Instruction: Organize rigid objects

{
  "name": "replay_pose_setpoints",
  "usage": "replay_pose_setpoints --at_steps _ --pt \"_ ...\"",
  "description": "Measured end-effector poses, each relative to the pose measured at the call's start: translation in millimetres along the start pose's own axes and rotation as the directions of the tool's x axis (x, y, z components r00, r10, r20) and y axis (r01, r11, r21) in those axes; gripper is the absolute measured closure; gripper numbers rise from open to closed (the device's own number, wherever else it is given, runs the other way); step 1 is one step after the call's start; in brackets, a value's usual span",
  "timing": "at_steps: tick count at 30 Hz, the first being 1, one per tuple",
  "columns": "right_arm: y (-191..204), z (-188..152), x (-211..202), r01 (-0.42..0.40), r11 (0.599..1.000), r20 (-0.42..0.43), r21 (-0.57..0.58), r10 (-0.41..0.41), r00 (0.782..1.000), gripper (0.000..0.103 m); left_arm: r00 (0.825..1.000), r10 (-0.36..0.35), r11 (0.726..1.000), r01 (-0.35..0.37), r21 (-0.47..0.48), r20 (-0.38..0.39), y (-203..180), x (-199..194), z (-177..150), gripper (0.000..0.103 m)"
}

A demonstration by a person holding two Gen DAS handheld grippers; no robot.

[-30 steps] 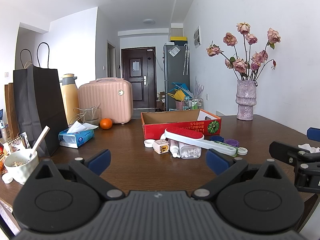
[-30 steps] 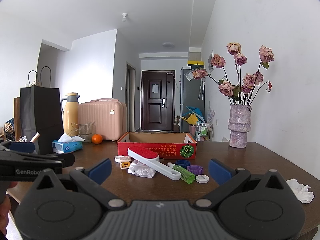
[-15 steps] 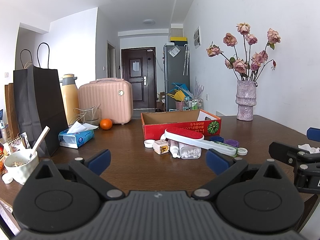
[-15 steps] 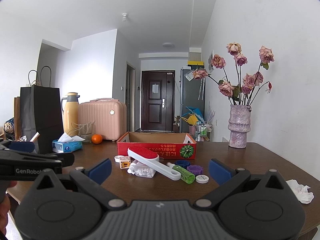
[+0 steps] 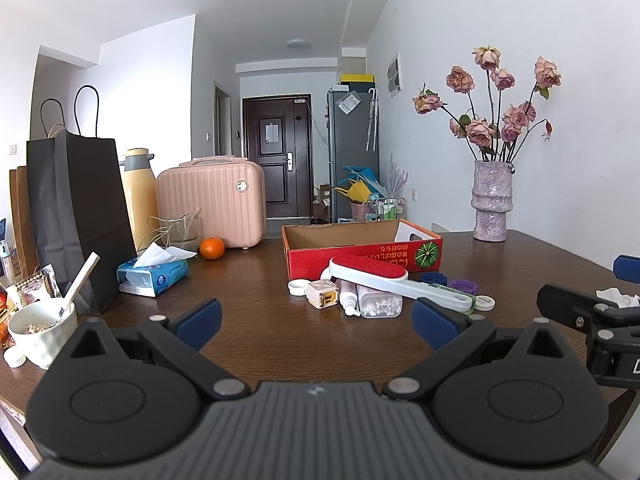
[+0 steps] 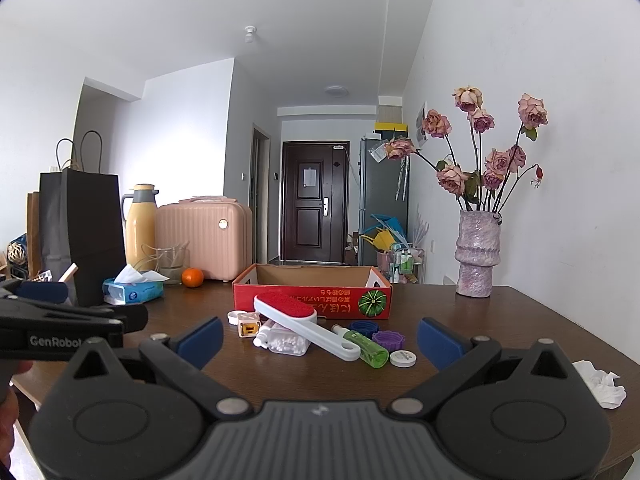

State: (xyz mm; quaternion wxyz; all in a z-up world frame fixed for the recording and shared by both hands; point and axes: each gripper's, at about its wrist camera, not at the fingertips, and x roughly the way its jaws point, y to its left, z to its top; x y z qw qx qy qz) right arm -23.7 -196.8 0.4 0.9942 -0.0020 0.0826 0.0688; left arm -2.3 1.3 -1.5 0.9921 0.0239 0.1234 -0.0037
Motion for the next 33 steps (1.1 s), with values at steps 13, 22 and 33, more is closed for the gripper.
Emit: replay_pose_setpoints --at_steps 13,22,33 --pt "1 1 7 -0.007 1.0 0.009 -0.01 0.007 1.0 0.0 1.0 0.003 1.0 -0.003 0.009 0.004 4 5 13 0.0" --pt "-1 -1 30 0.014 1.0 -0.007 -0.024 -0.014 1.0 0.0 1.0 0.009 1.0 -0.008 0.01 -0.027 2 37 12 0.0" --pt "-2 1 72 0.01 0.999 -0.046 -0.048 -0.013 0.999 0.0 0.998 0.008 1.0 -0.008 0.012 -0.068 1 83 16 0.0"
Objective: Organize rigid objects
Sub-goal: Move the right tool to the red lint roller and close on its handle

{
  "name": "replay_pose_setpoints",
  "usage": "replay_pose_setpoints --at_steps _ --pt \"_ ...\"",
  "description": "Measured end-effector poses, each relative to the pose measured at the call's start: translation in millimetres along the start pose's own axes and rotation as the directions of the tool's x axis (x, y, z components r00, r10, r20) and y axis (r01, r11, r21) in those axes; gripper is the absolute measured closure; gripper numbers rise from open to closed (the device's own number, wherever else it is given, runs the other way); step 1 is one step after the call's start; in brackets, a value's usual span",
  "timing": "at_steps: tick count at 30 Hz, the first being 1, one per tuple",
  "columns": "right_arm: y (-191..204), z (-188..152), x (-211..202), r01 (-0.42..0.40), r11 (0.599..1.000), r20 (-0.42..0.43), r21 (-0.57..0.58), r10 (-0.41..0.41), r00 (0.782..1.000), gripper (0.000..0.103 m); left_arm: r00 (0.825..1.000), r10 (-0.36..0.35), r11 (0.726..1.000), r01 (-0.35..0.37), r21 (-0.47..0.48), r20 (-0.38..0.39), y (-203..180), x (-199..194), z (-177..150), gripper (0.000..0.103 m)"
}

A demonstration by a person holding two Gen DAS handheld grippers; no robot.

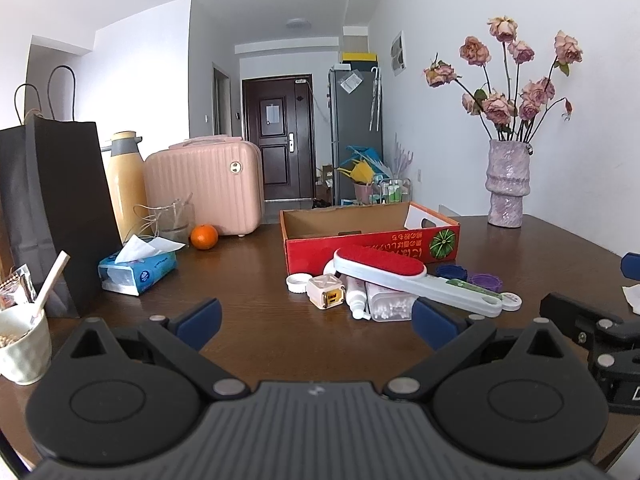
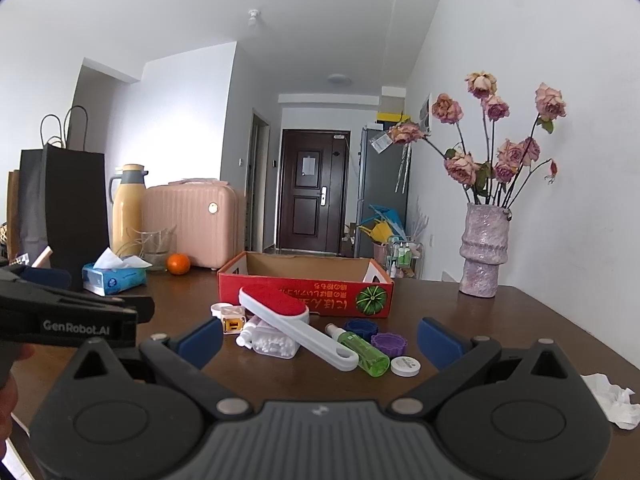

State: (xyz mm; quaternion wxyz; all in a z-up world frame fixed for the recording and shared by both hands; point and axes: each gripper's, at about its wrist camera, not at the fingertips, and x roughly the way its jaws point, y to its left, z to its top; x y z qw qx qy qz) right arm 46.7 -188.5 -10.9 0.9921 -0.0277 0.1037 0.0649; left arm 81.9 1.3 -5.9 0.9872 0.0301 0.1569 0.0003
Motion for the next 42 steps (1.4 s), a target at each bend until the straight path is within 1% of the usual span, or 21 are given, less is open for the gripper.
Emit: replay_pose_setpoints --at_steps 5,14,24,31,37,42 --pt "0 3 22 -0.006 1.0 -0.024 0.005 0.006 1.0 0.0 1.0 0.0 1.0 0.0 0.001 -0.018 0 19 4 0.0" --pt "-5 16 67 -0.048 0.998 -0.078 0.027 0.05 0.996 0.0 0.998 0.005 1.0 -0.006 -0.01 -0.06 9 63 17 0.0" --pt "0 23 125 -0.093 0.995 -0.148 0.031 0.097 0.984 0.0 0.994 0.012 1.0 -0.014 -0.017 -0.107 23 111 28 0.0" --pt "7 29 164 -0.105 0.994 -0.19 0.008 0.105 0.976 0.0 0.99 0.011 1.0 -0.014 -0.016 -0.144 30 144 35 0.0" --pt "10 37 191 -0.137 0.991 -0.239 -0.01 0.131 0.962 0.0 0.98 0.003 1.0 -0.007 -0.018 -0.197 36 171 35 0.0" --pt "16 42 218 -0.168 0.985 -0.31 -0.05 0.144 0.94 0.0 0.967 -0.004 1.0 0.0 -0.019 -0.254 42 193 34 0.0"
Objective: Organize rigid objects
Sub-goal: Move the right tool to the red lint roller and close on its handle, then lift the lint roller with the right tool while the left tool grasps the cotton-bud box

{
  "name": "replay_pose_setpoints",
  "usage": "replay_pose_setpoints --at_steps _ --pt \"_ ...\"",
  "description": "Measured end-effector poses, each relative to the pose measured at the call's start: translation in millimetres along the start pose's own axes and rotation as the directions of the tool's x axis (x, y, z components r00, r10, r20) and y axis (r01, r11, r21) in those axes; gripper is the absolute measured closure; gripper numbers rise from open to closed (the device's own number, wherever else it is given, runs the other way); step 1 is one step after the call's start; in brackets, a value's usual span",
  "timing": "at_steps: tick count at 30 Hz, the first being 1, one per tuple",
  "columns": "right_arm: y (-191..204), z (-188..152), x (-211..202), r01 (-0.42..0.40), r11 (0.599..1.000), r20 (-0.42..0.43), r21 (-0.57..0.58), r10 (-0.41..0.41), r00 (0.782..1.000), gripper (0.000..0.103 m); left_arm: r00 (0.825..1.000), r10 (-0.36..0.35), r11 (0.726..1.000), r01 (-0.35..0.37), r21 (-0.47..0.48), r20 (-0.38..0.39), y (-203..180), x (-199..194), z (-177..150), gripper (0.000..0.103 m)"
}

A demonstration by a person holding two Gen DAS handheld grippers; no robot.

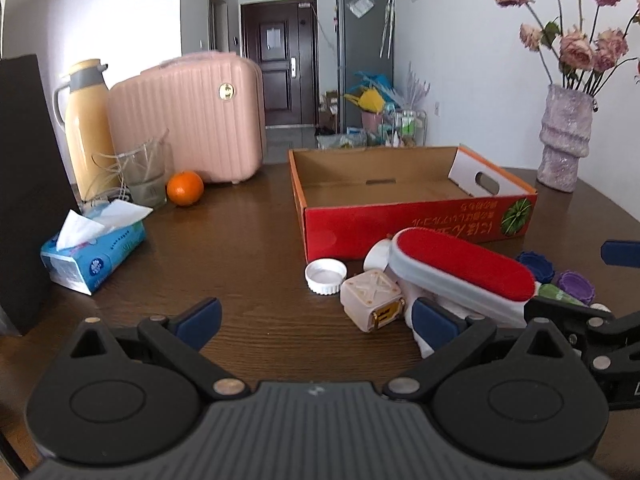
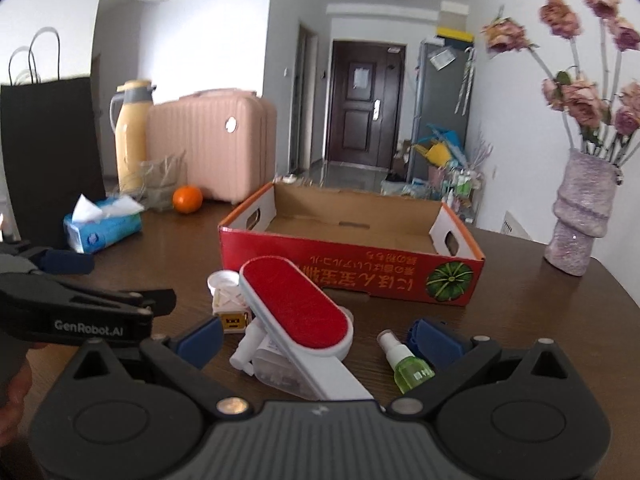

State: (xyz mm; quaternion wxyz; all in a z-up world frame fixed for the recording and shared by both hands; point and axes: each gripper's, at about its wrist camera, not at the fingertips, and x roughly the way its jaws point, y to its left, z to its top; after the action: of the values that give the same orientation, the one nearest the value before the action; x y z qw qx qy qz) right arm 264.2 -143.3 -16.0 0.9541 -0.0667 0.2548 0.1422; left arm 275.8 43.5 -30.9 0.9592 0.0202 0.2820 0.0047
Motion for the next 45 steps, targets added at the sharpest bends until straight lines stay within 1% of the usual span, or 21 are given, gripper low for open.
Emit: replay_pose_setpoints --at_steps 4,7,10,12,17,18,20,25,27,28,29,33,38,45 --pt "1 7 19 -0.012 0.999 -0.067 -0.032 0.01 0.998 0.0 0.999 0.004 1.0 -0.004 0.003 -0.042 6 15 4 0.0" --pt "-1 12 32 -0.039 0.999 -0.115 -0.036 0.034 0.993 0.001 0.998 0.008 1.0 -0.009 -0.004 -0.057 10 24 8 0.0" --pt "-2 16 45 -0.046 0.998 -0.154 -0.047 0.038 0.987 0.002 0.998 0.008 1.0 -0.009 -0.013 -0.069 13 31 10 0.0" --pt "-2 18 53 -0.052 0.997 -0.172 -0.062 0.041 0.984 0.006 0.997 0.008 1.0 -0.009 -0.014 -0.077 13 36 12 0.0" --pt "-3 19 68 -0.058 0.996 -0.192 -0.061 0.046 0.98 0.007 0.995 0.0 1.0 -0.002 -0.024 -0.096 15 45 11 0.0" --pt "-4 19 72 -0.063 0.996 -0.201 -0.057 0.05 0.978 0.008 0.995 -0.002 1.0 -0.001 -0.031 -0.101 17 47 10 0.0" --pt "-6 19 77 -0.073 0.996 -0.217 -0.051 0.06 0.974 0.015 0.994 -0.009 0.999 0.004 -0.046 -0.108 21 50 10 0.0" --pt "-8 16 91 -0.093 0.995 -0.252 -0.025 0.084 0.964 0.016 0.993 -0.024 0.998 0.017 -0.06 -0.119 24 53 9 0.0" --pt "-8 15 92 -0.121 0.993 -0.25 -0.006 0.116 0.961 0.025 0.993 -0.028 0.998 0.021 -0.06 -0.116 23 52 9 0.0" --pt "-7 15 91 -0.135 0.991 -0.248 0.001 0.131 0.96 0.033 0.993 -0.03 0.998 0.023 -0.06 -0.114 23 51 8 0.0" --pt "-5 16 90 -0.14 0.99 -0.246 0.0 0.136 0.96 0.037 0.993 -0.031 0.998 0.025 -0.061 -0.111 24 51 8 0.0" --pt "0 13 83 -0.14 0.99 -0.227 -0.027 0.13 0.965 0.041 0.994 -0.032 0.998 0.025 -0.065 -0.105 25 49 8 0.0" --pt "-3 7 73 -0.142 0.99 -0.203 0.004 0.14 0.969 0.044 0.995 -0.027 0.998 0.021 -0.061 -0.095 23 45 8 0.0" --pt "-7 -1 55 -0.13 0.99 -0.124 0.057 0.136 0.983 0.044 0.996 -0.018 0.998 0.014 -0.053 -0.087 18 37 4 0.0"
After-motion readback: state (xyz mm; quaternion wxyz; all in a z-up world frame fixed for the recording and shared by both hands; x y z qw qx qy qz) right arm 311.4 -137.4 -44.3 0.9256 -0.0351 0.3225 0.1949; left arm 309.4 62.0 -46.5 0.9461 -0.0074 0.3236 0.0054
